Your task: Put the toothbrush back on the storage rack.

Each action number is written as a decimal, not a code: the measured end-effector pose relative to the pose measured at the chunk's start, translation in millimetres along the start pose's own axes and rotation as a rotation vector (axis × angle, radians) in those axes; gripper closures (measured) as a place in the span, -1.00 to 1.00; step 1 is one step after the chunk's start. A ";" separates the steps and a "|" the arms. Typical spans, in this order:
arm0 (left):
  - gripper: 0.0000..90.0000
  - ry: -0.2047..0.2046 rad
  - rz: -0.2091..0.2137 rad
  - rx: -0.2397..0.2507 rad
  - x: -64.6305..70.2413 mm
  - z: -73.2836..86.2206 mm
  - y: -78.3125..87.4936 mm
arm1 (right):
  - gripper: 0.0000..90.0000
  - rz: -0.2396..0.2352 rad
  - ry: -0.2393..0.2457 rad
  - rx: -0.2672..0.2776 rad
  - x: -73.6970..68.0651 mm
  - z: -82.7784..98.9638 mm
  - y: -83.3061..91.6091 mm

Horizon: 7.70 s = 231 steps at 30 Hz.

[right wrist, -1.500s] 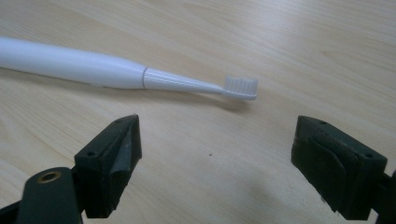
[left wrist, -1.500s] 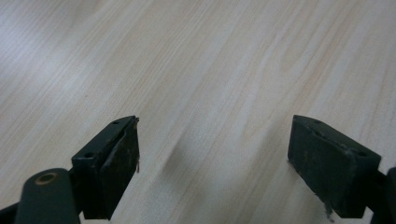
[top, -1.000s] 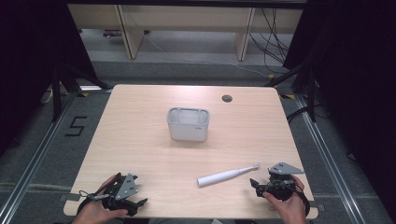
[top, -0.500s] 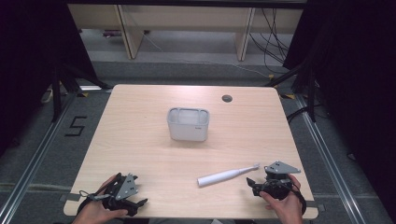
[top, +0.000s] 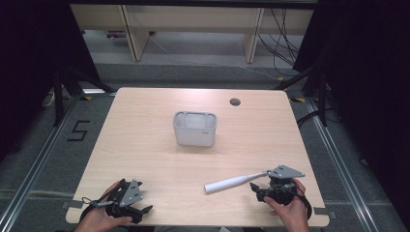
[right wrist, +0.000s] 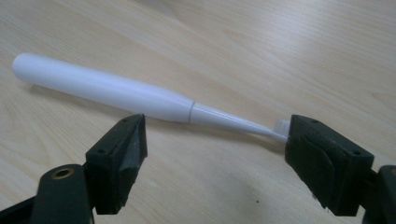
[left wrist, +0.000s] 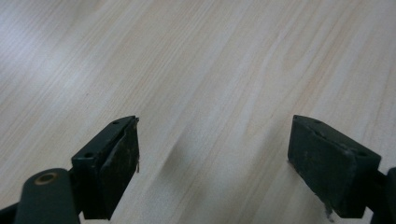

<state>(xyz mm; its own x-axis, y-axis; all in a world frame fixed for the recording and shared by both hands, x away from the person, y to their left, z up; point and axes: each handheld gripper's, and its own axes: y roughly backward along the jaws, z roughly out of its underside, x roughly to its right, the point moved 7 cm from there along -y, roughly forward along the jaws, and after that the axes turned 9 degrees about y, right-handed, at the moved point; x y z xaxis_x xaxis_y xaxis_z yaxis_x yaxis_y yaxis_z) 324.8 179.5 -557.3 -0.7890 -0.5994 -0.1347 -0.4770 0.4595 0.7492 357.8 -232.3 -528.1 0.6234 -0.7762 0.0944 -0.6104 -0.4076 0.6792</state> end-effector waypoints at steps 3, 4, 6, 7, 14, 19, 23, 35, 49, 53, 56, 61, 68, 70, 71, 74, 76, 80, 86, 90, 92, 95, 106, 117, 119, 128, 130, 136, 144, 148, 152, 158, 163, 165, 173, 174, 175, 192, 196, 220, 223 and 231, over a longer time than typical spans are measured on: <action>-0.64 -0.004 -0.001 -0.008 -0.7 0.6 -0.1 | -0.43 -0.005 0.025 0.006 -3.1 -4.6 -1.3; -0.64 -0.004 -0.001 -0.007 -0.6 0.5 0.0 | -0.43 -0.021 0.028 0.005 -4.3 -6.0 -1.8; -0.64 -0.006 0.000 -0.005 -0.4 0.2 0.3 | -0.42 -0.023 0.023 0.009 -5.6 -7.3 -2.9; -0.64 0.007 -0.004 0.006 -0.2 -0.3 -0.6 | -0.38 -0.025 0.014 0.010 -9.0 -9.1 -3.7; -0.64 -0.003 -0.003 -0.004 -0.7 0.4 -0.1 | -0.03 -0.076 0.039 0.051 -22.3 -24.5 -9.0; -0.64 -0.006 -0.005 -0.011 -0.7 0.6 0.0 | 0.22 -0.102 0.072 0.050 -31.7 -31.5 -15.2; -0.64 -0.007 -0.004 -0.013 -0.8 0.6 0.4 | 0.46 -0.114 0.113 0.053 -38.9 -38.6 -21.9; -0.64 -0.005 -0.006 -0.012 -0.2 0.7 0.4 | 0.89 -0.171 0.198 0.040 -63.9 -55.5 -46.4; -0.64 -0.008 0.006 -0.016 0.4 0.8 0.6 | 0.97 -0.212 0.238 0.014 -82.3 -63.5 -63.4; -0.64 -0.007 0.005 -0.012 0.0 0.4 0.8 | 0.97 -0.229 0.232 0.001 -86.6 -63.9 -67.1; -0.64 -0.012 0.007 -0.017 0.4 0.9 0.7 | 0.97 -0.225 0.238 -0.001 -88.7 -64.0 -70.3; -0.64 -0.007 0.005 -0.011 0.3 0.4 0.7 | 0.97 -0.238 0.245 -0.016 -92.1 -64.0 -73.2; -0.64 -0.008 0.004 -0.010 0.1 0.3 1.0 | 0.97 -0.251 0.269 -0.019 -95.0 -63.9 -75.4; -0.64 -0.008 0.006 -0.009 0.4 0.2 1.2 | 0.97 -0.251 0.265 -0.015 -96.3 -63.1 -75.9; -0.64 -0.014 0.006 -0.010 0.2 0.2 1.4 | 0.97 -0.257 0.260 -0.027 -97.0 -62.3 -74.9; -0.64 -0.006 0.001 0.000 0.2 0.0 0.9 | 0.97 -0.260 0.253 -0.026 -99.5 -60.7 -74.3; -0.64 -0.013 0.003 -0.004 0.1 0.0 1.5 | 0.97 -0.271 0.250 -0.057 -100.6 -57.4 -71.9; -0.64 -0.014 0.003 -0.003 0.0 -0.1 1.6 | 0.97 -0.280 0.277 -0.053 -101.8 -55.9 -71.1; -0.64 -0.017 0.024 -0.027 0.3 0.5 3.5 | 0.97 -0.291 0.280 -0.059 -103.2 -51.6 -66.5; -0.64 -0.014 0.003 -0.003 0.1 -0.1 1.8 | 0.97 -0.279 0.260 -0.056 -102.2 -48.8 -62.2; -0.64 -0.012 0.002 -0.001 -0.1 -0.2 2.0 | 0.97 -0.294 0.248 -0.074 -102.0 -46.6 -58.0; -0.64 -0.013 0.003 -0.002 0.0 -0.2 2.0 | 0.97 -0.293 0.255 -0.076 -101.3 -44.5 -56.1; -0.64 -0.016 0.024 -0.024 0.5 0.5 3.3 | 0.97 -0.311 0.277 -0.076 -101.1 -37.3 -48.1; -0.64 -0.011 0.002 -0.002 0.0 -0.1 1.7 | 0.96 -0.309 0.252 -0.070 -97.8 -27.1 -36.7; -0.64 -0.012 0.003 -0.002 0.1 -0.1 1.7 | 0.96 -0.303 0.236 -0.080 -97.2 -24.3 -34.9; -0.64 -0.006 0.000 0.001 0.0 -0.2 1.3 | 0.95 -0.322 0.247 -0.083 -92.1 -18.9 -27.7; -0.64 -0.011 0.003 -0.003 0.2 0.1 1.5 | 0.95 -0.310 0.236 -0.092 -90.0 -17.4 -26.0; -0.64 -0.009 0.002 -0.002 0.0 0.1 1.4 | 0.95 -0.304 0.236 -0.098 -85.0 -12.6 -23.8; -0.64 -0.010 0.003 -0.003 0.2 0.1 1.5 | 0.95 -0.291 0.221 -0.090 -76.1 -8.5 -19.8; -0.64 -0.011 0.002 -0.006 0.2 0.2 1.4 | 0.95 -0.282 0.222 -0.097 -70.4 -5.1 -18.8; -0.64 -0.006 0.000 0.000 0.1 0.0 1.2 | 0.95 -0.281 0.201 -0.105 -66.9 -3.4 -16.6; -0.64 -0.009 0.001 -0.004 0.1 0.2 1.4 | 0.95 -0.276 0.204 -0.096 -60.9 -2.0 -15.9; -0.64 -0.010 0.001 -0.005 0.1 0.3 1.3 | 0.95 -0.259 0.192 -0.110 -57.3 -0.7 -12.7; -0.64 -0.005 0.000 -0.001 0.0 0.0 1.0 | 0.92 -0.268 0.191 -0.124 -56.5 -0.5 -10.2; -0.64 -0.004 -0.002 -0.002 -0.2 0.2 0.7 | 0.60 -0.254 0.236 -0.103 -59.0 -16.6 -6.6; -0.64 -0.004 -0.002 -0.002 -0.3 0.1 0.7 | 0.51 -0.244 0.242 -0.102 -58.7 -19.1 -7.5; -0.64 -0.003 -0.003 -0.001 -0.5 0.1 0.7 | 0.46 -0.239 0.250 -0.119 -57.8 -20.1 -7.6; -0.64 -0.003 0.001 -0.004 -0.2 0.4 0.4 | -0.04 -0.193 0.261 -0.253 -52.0 -46.2 -31.9; -0.64 -0.002 0.001 -0.003 -0.4 0.4 0.4 | -0.13 -0.210 0.269 -0.260 -52.1 -51.3 -40.1; -0.64 -0.004 0.000 -0.004 -0.8 0.5 0.7 | 0.04 -0.249 0.283 -0.400 -57.1 -58.1 -71.4; -0.64 -0.002 0.000 -0.003 -0.7 0.4 0.6 | 0.11 -0.257 0.299 -0.414 -56.1 -56.9 -74.0; -0.64 -0.004 0.001 -0.003 -0.4 0.5 0.7 | 0.29 -0.261 0.323 -0.444 -57.0 -57.3 -77.0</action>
<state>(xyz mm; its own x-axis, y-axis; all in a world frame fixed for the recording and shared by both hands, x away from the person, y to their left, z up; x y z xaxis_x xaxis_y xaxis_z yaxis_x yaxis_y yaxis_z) 324.6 180.4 -557.0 -0.7908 -0.5966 -0.1365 -0.4753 0.4581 0.7512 397.2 -129.1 -544.1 0.8841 -0.4643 0.0530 -0.1987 -0.2708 0.9419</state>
